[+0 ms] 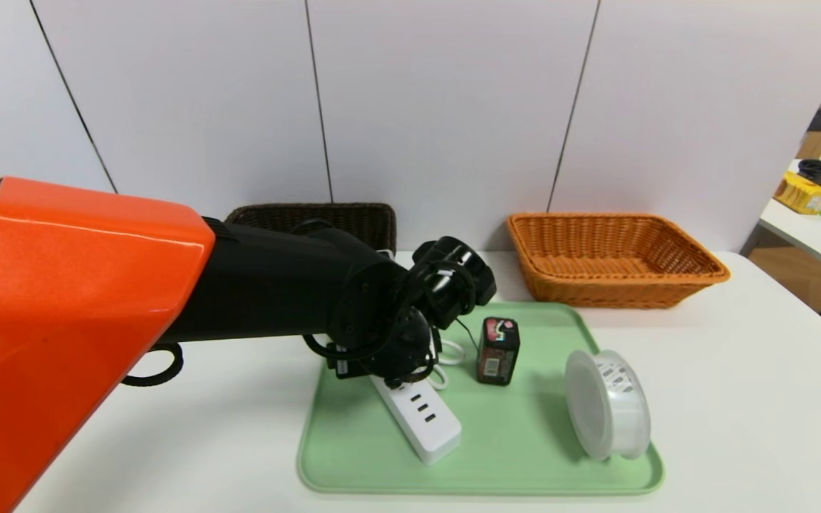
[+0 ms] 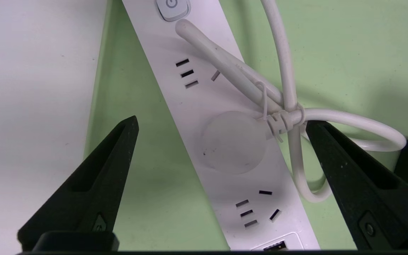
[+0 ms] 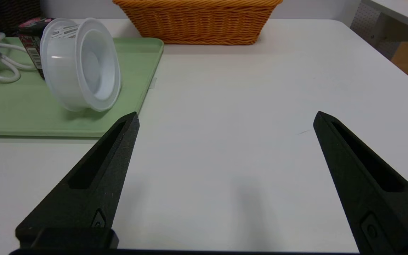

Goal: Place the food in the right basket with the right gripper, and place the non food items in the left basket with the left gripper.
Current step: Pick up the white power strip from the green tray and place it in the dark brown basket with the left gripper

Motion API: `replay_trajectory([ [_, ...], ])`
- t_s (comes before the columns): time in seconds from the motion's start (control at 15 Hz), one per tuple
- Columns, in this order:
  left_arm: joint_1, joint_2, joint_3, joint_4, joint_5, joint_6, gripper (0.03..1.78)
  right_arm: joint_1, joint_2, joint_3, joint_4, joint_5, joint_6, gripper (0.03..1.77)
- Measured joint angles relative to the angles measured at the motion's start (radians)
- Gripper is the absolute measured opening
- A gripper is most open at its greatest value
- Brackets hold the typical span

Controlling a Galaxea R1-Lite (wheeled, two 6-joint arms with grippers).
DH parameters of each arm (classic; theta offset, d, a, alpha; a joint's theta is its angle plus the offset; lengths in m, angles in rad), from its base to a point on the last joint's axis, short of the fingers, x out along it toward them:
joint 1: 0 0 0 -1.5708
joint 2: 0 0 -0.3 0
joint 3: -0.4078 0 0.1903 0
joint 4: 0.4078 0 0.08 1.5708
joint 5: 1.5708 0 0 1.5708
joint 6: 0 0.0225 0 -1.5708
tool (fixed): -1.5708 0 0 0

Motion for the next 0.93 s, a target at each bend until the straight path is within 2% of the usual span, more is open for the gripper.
replay_trajectory([
  [0.67, -0.019, -0.013, 0.011, 0.001, -0.006, 0.014, 1.69, 0.000, 0.000, 0.000, 0.000, 0.000, 0.000, 1.70],
  [0.93, -0.038, -0.021, 0.019, 0.002, -0.006, 0.087, 1.69, 0.000, 0.000, 0.000, 0.000, 0.000, 0.000, 1.70],
])
